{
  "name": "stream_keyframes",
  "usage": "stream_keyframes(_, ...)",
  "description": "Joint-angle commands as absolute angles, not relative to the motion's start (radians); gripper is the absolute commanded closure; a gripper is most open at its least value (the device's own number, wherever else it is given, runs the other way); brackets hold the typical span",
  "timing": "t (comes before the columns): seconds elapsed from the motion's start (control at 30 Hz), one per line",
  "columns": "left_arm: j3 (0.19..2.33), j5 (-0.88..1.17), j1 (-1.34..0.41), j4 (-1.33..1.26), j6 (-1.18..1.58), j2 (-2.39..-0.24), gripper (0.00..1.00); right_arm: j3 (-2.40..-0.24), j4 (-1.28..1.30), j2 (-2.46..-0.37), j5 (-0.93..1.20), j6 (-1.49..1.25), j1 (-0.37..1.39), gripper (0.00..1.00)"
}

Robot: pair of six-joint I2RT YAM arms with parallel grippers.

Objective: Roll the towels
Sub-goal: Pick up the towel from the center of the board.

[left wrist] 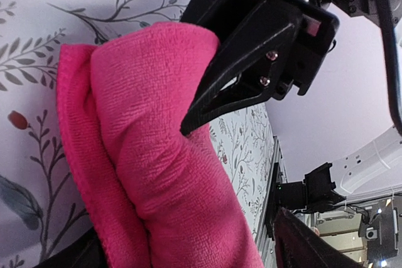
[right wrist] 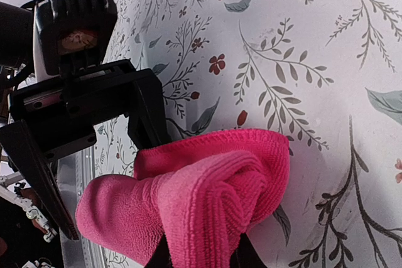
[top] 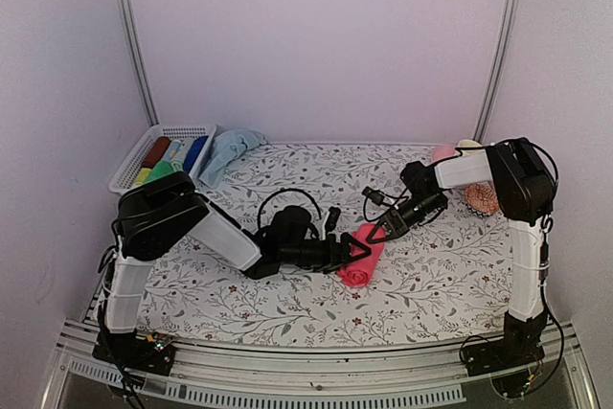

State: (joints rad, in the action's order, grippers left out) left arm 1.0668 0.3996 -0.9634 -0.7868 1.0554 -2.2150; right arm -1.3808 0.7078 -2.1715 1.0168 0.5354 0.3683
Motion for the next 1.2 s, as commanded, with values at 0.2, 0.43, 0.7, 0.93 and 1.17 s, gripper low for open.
stream_keyframes(0.2,1.025,0.414,-0.969,-0.513,1.060,-2.300,0.34,-1.356,0.677,-2.134,0.892,0.520,0.394,0.97)
stream_keyframes(0.43,1.058,0.413,-0.970,-0.480,1.051,-2.312,0.58,-1.352,0.669,-2.112,0.882,0.517,0.394,0.97)
stream_keyframes(0.7,1.078,0.432,-0.965,-0.480,1.046,-2.319,1.00,-1.349,0.670,-2.092,0.876,0.524,0.397,0.76)
stream_keyframes(0.93,1.045,0.314,-0.956,-0.350,0.901,-2.146,1.00,-1.348,0.695,-1.994,0.852,0.556,0.391,0.09)
stream_keyframes(1.17,0.992,0.131,-0.901,-0.143,0.700,-1.863,1.00,-1.331,0.678,-1.913,0.798,0.557,0.329,0.01)
